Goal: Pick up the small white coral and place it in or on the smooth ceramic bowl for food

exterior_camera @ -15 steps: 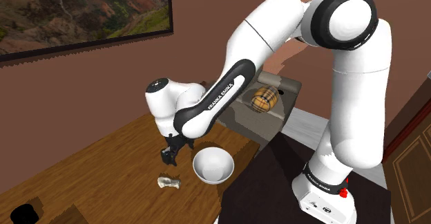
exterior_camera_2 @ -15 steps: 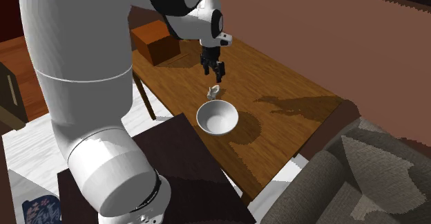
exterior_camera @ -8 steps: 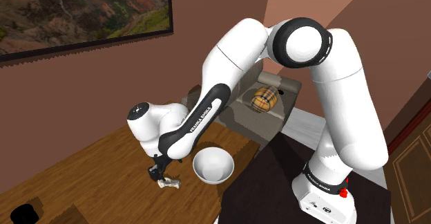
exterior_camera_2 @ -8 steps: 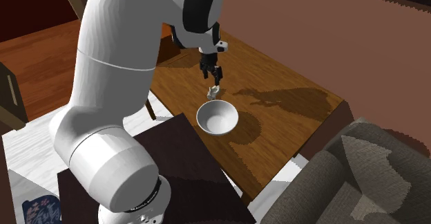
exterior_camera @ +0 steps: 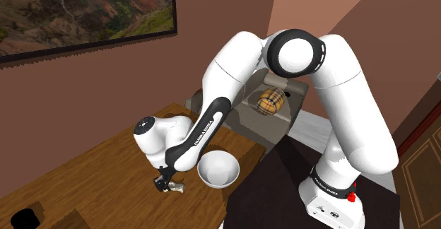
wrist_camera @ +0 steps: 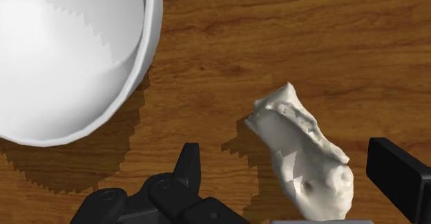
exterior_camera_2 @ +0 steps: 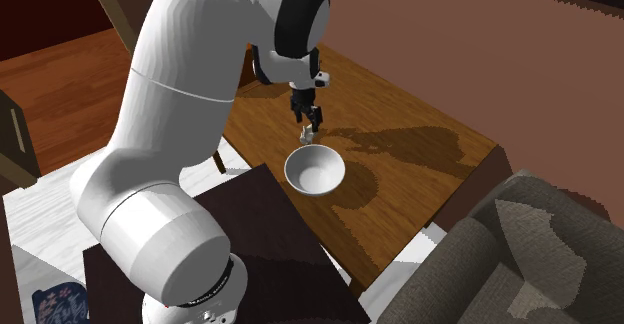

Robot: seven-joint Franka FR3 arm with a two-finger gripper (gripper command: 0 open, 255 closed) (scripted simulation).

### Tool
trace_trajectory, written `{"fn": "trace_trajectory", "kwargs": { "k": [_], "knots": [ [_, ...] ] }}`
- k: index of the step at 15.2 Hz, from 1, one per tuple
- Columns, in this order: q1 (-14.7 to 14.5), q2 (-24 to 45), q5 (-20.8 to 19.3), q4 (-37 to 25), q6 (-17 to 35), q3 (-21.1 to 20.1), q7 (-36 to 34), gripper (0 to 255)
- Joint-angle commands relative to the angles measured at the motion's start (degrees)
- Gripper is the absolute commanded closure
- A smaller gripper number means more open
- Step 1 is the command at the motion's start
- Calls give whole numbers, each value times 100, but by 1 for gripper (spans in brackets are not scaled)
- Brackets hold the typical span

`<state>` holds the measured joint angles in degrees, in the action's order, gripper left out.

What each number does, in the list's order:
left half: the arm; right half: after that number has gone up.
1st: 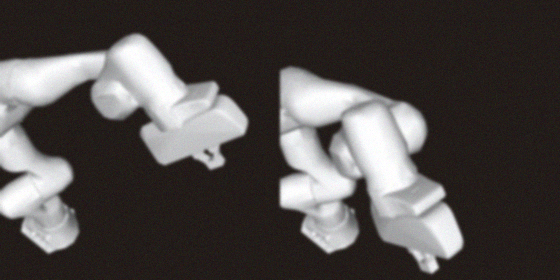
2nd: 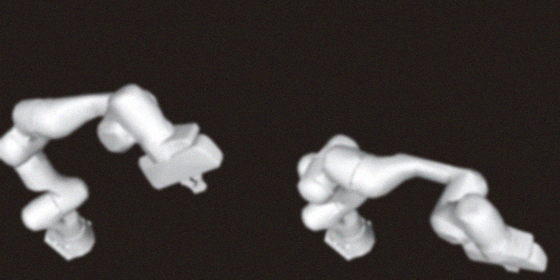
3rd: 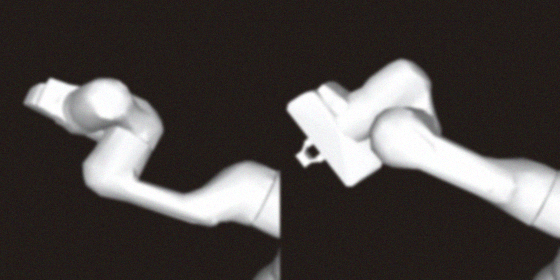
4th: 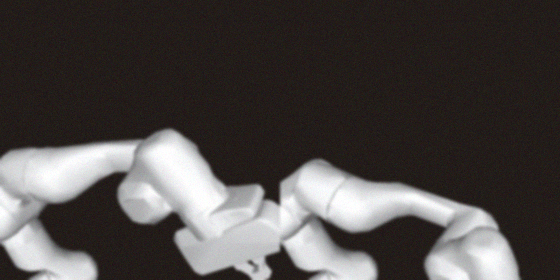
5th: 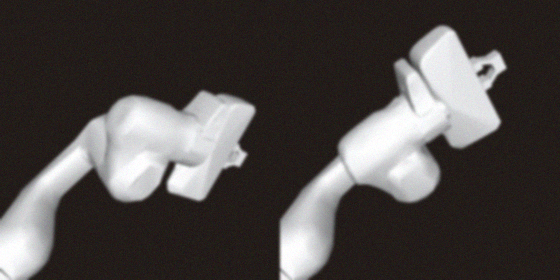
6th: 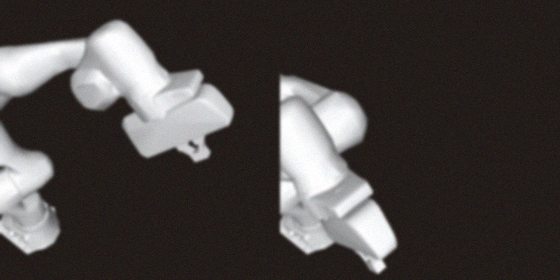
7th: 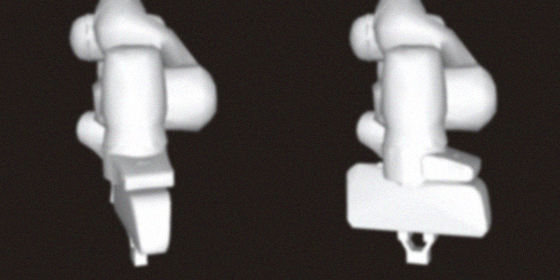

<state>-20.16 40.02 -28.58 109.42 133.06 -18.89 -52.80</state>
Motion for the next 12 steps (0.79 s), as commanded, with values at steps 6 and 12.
{"fn": "trace_trajectory", "kwargs": {
  "k": [6, 12],
  "knots": [
    [-1, 36, -19, -8, 32, 17, -4, 0],
    [-1, 35, -18, -8, 31, 17, -4, 255]
  ]
}}
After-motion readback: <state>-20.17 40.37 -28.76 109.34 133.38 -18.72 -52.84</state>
